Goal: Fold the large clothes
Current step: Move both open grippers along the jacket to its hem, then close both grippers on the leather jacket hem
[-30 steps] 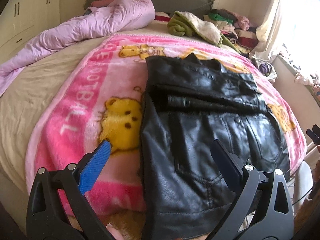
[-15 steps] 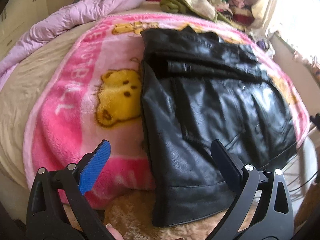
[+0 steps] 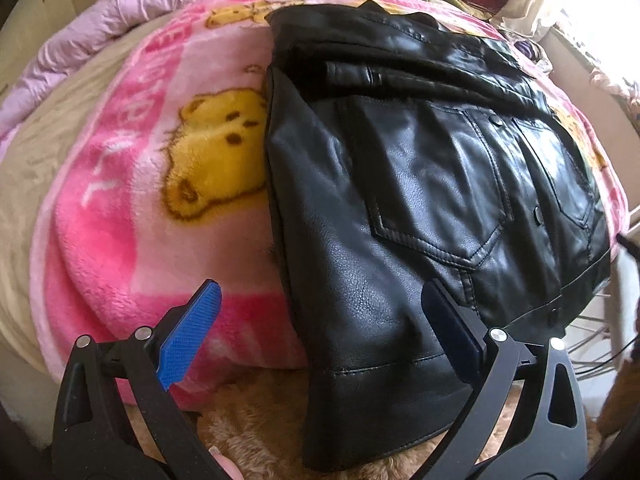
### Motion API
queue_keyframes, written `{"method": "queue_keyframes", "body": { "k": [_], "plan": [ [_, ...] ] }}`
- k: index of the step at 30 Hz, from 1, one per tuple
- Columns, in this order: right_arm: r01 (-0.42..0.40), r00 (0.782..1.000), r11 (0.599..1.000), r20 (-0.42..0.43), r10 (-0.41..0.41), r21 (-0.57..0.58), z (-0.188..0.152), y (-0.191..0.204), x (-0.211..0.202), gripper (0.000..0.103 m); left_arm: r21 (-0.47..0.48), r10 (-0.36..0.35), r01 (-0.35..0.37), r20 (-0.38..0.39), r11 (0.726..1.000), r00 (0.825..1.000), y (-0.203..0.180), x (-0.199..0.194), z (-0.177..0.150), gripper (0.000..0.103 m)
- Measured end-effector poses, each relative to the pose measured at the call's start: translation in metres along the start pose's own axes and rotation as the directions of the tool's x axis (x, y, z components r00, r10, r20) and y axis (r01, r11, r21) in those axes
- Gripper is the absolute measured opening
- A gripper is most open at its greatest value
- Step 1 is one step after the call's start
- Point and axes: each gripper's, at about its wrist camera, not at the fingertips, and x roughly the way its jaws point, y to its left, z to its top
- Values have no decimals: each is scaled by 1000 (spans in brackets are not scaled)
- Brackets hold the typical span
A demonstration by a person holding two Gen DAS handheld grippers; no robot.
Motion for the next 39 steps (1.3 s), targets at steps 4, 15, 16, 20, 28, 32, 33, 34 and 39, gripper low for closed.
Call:
{"method": "queue_keyframes", "body": {
  "k": [4, 15, 16, 20, 28, 32, 33, 34, 39],
  "plan": [
    [5, 999, 1000, -48, -6, -4, -8, -5, 15, 98, 3, -54, 54, -84, 999, 995, -2, 13, 6, 94],
    [49, 995, 996, -79, -54, -72, -28, -6, 26, 59, 81, -102, 115, -147, 990, 984, -18, 25, 8, 65],
    [49, 996, 996, -76, -55, -77, -28, -6, 24, 53, 93, -109, 123, -139, 988, 984, -19, 25, 8, 59],
    [-13, 999, 998, -43, 10, -60, -26, -10, 11, 22, 92, -125, 134, -96, 987, 988, -18, 20, 6, 37],
    [-130, 985, 988, 103, 138, -81, 1, 4, -30, 17, 15, -232, 232, 12, 973, 973, -2, -9, 25, 4],
    [-165, 970, 983, 167, 176, -81, 18, 8, -43, 15, -10, -260, 262, 78, 965, 962, 4, -31, 34, 4],
    [-168, 966, 982, 184, 180, -83, 23, 9, -45, 15, -20, -265, 268, 95, 963, 960, 6, -36, 37, 3],
    [-167, 964, 982, 197, 181, -86, 27, 10, -47, 15, -29, -268, 273, 107, 962, 957, 6, -39, 42, 3],
    [-184, 947, 981, 254, 195, -68, 49, 8, -54, 14, -69, -277, 291, 164, 954, 947, 7, -52, 62, 3]
  ]
}}
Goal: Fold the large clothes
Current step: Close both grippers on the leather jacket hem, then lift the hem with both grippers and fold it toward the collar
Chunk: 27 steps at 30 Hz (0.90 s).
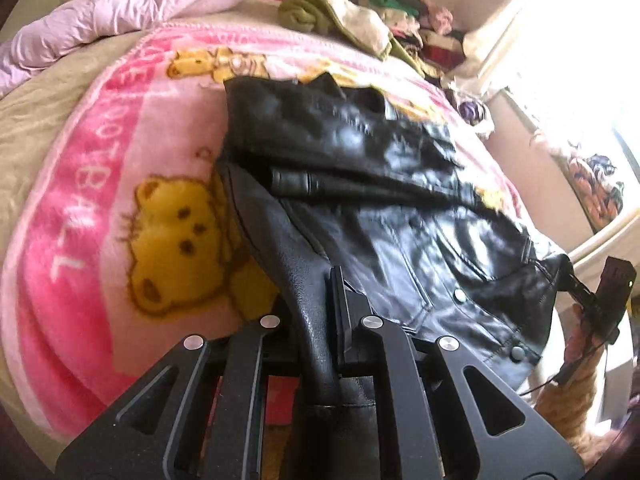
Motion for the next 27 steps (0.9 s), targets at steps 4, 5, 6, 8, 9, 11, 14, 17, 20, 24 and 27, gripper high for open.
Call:
{"method": "queue_keyframes", "body": {
  "k": [4, 5, 6, 8, 9, 11, 14, 17, 20, 24, 27],
  "plan": [
    [-9, 999, 1000, 36, 9, 19, 23, 3, 6, 14, -29, -14, 15, 41, 999, 999, -2, -6, 13, 3],
    [-15, 999, 1000, 45, 14, 25, 28, 4, 7, 14, -34, -14, 16, 47, 999, 999, -1, -8, 15, 3],
    [-17, 998, 999, 57, 15, 30, 32, 3, 8, 14, -47, -21, 24, 59, 999, 998, 0, -10, 19, 3],
    [-22, 998, 999, 68, 20, 34, 40, 2, 8, 14, -78, -32, 38, 78, 996, 996, 3, -12, 24, 3],
    [-29, 997, 999, 75, 26, 41, 44, 1, 8, 14, -89, -36, 44, 85, 995, 996, 4, -13, 27, 3],
    [-38, 996, 998, 85, 33, 58, 51, 0, 10, 14, -97, -39, 49, 102, 994, 994, 3, -15, 32, 3],
    [-43, 994, 996, 105, 34, 82, 61, -3, 10, 14, -120, -56, 71, 122, 990, 991, 2, -17, 42, 3],
    [-56, 991, 993, 125, 43, 105, 73, -6, 12, 14, -140, -56, 76, 136, 987, 989, 3, -16, 51, 3],
    [-69, 990, 989, 134, 51, 130, 80, -11, 15, 14, -166, -69, 93, 147, 982, 987, 5, -15, 62, 3],
    [-70, 989, 984, 142, 47, 162, 95, -14, 22, 14, -190, -72, 102, 157, 977, 985, 6, -11, 75, 4],
    [-67, 988, 982, 149, 40, 177, 107, -15, 28, 14, -220, -81, 116, 163, 969, 983, 11, -7, 85, 4]
  ]
}}
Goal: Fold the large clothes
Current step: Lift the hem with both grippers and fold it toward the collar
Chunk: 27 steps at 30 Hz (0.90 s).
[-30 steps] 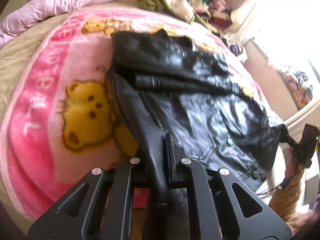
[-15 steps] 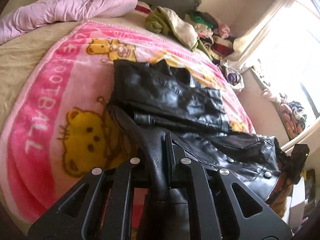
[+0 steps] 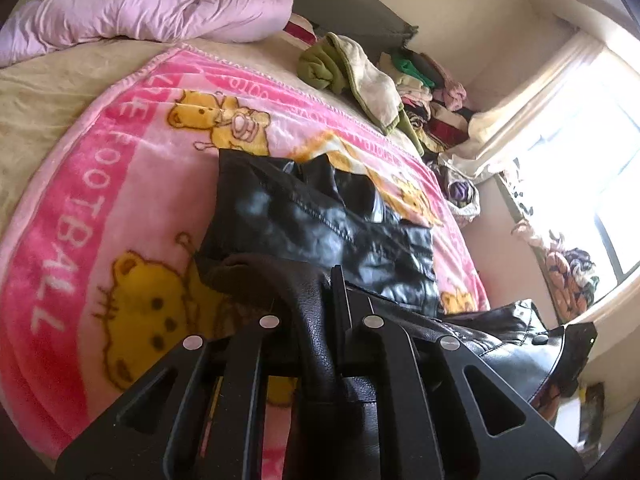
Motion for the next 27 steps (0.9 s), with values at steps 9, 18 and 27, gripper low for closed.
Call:
{"method": "queue_keyframes", "body": {
  "k": [9, 18, 27],
  "plan": [
    [39, 999, 999, -18, -39, 26, 34, -1, 34, 14, -81, 4, -4, -5, 997, 1000, 7, 19, 25, 5],
    [93, 995, 994, -30, -91, 52, 59, -14, 70, 14, -150, 34, -37, -28, 988, 999, 16, 45, 54, 6],
    [131, 991, 989, -42, -128, 67, 67, -35, 107, 15, -182, 72, -73, -15, 981, 997, 30, 79, 65, 7]
  ]
}}
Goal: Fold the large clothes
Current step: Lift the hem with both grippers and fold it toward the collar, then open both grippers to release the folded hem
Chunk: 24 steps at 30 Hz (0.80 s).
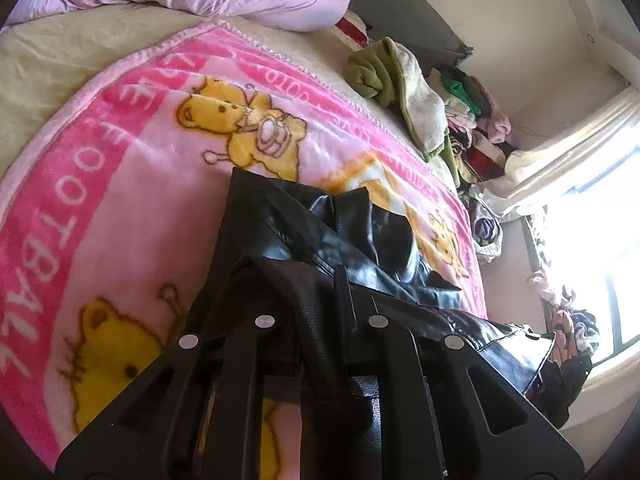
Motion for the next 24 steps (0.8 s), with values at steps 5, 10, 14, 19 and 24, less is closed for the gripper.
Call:
{"method": "queue_keyframes", "body": {
  "k": [5, 10, 14, 19, 24],
  "plan": [
    [31, 999, 1000, -13, -31, -5, 0, -7, 18, 18, -6, 41, -41, 22, 999, 999, 5, 16, -2, 8],
    [66, 998, 998, -18, -66, 8, -1, -21, 36, 22, -17, 46, -45, 46, 999, 998, 9, 27, -2, 9],
    [119, 993, 993, -24, -119, -2, -2, -29, 47, 30, -18, 58, -57, 50, 998, 997, 13, 35, -3, 10],
    [158, 987, 986, 9, -158, -60, -6, -28, 48, 48, -50, 26, -23, 67, 998, 997, 20, 34, -4, 14],
    [134, 990, 988, 47, -130, -82, -10, -32, 32, 60, -10, 4, -2, 112, 1000, 994, 10, 24, -11, 24]
  ]
}}
